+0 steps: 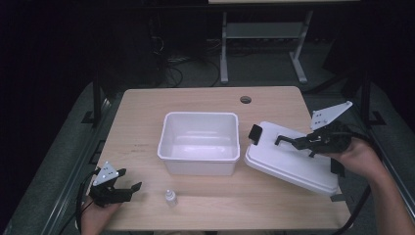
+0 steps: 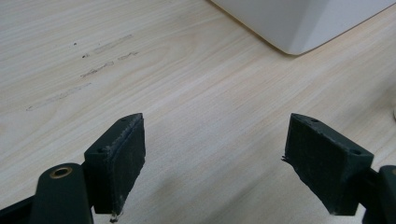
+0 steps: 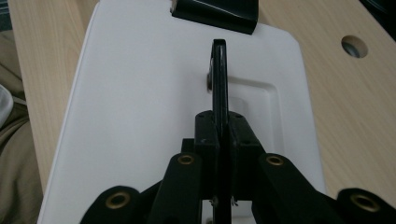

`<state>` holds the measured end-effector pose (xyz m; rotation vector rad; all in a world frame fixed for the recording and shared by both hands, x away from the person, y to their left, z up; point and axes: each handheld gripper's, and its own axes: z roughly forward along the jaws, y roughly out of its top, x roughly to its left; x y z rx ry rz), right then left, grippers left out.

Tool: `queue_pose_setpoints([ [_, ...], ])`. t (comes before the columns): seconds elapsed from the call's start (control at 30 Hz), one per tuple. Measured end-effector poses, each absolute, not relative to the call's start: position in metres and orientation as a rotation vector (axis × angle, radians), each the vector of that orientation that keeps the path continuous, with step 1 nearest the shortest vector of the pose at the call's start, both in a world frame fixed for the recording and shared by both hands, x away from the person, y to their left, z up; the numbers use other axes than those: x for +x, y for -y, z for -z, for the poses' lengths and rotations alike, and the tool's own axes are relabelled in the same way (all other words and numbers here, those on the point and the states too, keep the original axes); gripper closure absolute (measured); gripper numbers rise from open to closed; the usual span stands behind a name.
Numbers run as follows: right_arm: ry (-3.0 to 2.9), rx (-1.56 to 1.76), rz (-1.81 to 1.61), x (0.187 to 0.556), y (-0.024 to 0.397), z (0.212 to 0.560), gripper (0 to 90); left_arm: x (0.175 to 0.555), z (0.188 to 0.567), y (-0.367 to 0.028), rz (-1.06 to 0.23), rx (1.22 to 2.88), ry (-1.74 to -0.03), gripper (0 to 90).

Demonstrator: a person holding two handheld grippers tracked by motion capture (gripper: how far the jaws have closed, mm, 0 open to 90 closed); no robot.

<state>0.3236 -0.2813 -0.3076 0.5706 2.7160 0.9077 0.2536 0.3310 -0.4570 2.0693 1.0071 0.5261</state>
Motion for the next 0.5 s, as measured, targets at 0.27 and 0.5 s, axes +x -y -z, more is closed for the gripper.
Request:
queue_pose_setpoints([
  [0.27, -2.73, 0.617, -0.916, 0.323, 0.288, 0.334, 83.7, 0.254, 0.457, -0.331, -0.525, 2.069, -1.01, 20.3],
  [0.5, -2.75, 0.646, -0.908, 0.324, 0.287, 0.356, 83.7, 0.253, 0.457, -0.331, -0.524, 2.07, -1.009, 20.3],
])
